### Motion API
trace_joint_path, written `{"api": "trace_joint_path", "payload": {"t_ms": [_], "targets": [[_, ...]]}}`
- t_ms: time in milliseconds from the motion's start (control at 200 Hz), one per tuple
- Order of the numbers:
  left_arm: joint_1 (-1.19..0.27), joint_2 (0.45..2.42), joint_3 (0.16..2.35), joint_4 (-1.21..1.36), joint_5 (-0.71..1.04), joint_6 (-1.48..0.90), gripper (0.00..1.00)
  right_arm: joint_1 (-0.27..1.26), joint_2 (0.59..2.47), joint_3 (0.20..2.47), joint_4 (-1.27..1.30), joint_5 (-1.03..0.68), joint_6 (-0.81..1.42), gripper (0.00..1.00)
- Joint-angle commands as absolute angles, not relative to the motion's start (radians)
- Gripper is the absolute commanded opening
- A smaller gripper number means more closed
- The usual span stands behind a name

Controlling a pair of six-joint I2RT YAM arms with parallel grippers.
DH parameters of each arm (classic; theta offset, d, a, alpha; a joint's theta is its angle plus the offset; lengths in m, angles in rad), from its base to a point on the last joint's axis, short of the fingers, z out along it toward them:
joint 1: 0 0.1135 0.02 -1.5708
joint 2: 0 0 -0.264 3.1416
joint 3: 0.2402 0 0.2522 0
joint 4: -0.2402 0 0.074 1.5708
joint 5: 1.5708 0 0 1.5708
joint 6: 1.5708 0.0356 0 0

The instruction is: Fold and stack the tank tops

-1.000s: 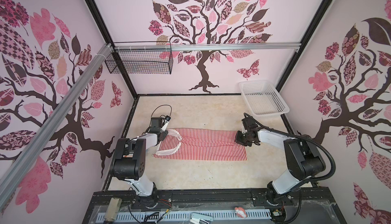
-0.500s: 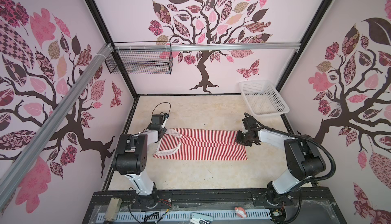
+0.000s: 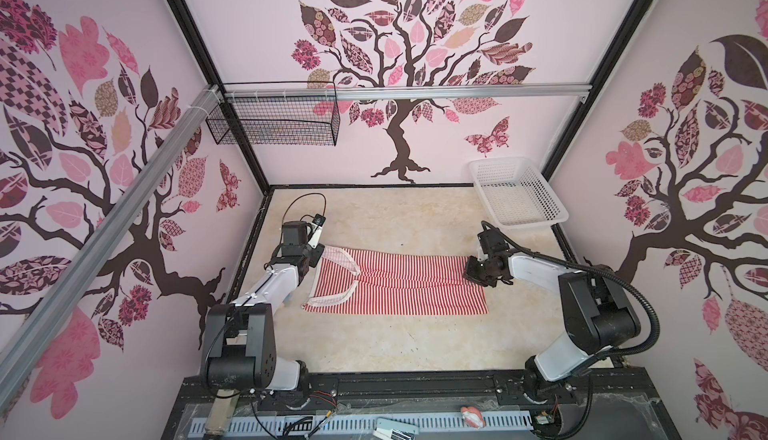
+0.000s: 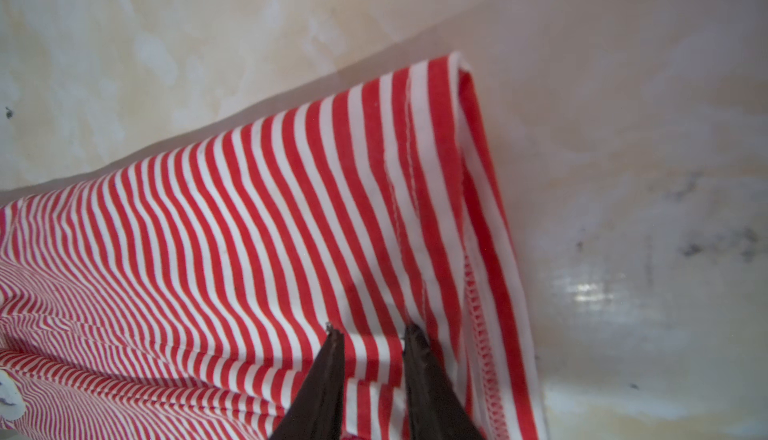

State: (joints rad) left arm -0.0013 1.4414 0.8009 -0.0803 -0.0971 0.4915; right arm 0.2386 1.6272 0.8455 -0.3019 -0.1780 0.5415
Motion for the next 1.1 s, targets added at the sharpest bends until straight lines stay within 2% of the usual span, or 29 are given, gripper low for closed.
{"api": "trace_joint_path", "payload": {"t_ms": [0,135,215,285,390,690,806,1091], "targets": [[0.006,1.494,0.875,-0.142,-0.078,0.454,0.57,0.225,1.624,0.854,-0.356,-0.132,0.532,0.29],[0.022,1.514,0.871,-0.129,-0.07,0.461,0.58,0.225,1.623,0.862,-0.359,-0.138,0.532,0.29],[0.035,1.492,0.86,-0.124,-0.033,0.45,0.7,0.225,1.623,0.865,-0.36,-0.138,0.532,0.3],[0.037,1.482,0.868,-0.132,0.005,0.436,0.72,0.225,1.622,0.862,-0.358,-0.142,0.531,0.3],[0.031,1.51,0.91,-0.151,0.08,0.4,0.72,0.225,1.626,0.861,-0.356,-0.143,0.532,0.3],[-0.002,1.759,1.203,-0.294,0.098,0.304,0.71,0.225,1.634,0.859,-0.347,-0.155,0.54,0.3],[-0.03,1.883,1.353,-0.456,0.065,0.313,0.63,0.225,1.637,0.865,-0.349,-0.154,0.541,0.3],[-0.049,1.897,1.319,-0.534,0.002,0.346,0.61,0.225,1.631,0.862,-0.349,-0.157,0.541,0.3]]}}
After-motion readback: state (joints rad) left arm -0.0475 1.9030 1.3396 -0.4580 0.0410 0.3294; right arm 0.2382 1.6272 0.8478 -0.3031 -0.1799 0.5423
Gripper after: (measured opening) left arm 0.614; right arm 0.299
